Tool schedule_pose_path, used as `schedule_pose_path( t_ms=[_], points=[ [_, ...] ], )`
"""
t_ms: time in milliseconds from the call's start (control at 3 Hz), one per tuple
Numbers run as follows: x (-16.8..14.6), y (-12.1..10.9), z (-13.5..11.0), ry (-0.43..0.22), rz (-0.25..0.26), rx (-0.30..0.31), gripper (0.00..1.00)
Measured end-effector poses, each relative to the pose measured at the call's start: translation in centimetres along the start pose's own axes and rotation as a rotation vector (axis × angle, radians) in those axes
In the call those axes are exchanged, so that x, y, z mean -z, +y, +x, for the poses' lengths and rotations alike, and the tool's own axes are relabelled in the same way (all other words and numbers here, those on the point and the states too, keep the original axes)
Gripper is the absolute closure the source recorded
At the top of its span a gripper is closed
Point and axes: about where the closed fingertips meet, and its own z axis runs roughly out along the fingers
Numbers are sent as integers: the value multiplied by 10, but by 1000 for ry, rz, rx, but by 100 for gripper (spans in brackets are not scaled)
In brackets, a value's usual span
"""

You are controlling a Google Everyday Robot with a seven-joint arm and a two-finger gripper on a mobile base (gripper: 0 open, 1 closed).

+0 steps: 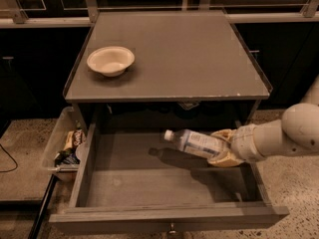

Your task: Place blue plastic bottle into top drawer

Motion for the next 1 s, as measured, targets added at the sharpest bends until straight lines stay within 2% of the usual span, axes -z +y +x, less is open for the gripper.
schedule_pose_path(
  t_ms=[667, 1000],
  points=[
    [-64, 6, 31, -4, -22, 61, 100],
    [-65, 7, 32, -6, -24, 60, 81]
  ],
)
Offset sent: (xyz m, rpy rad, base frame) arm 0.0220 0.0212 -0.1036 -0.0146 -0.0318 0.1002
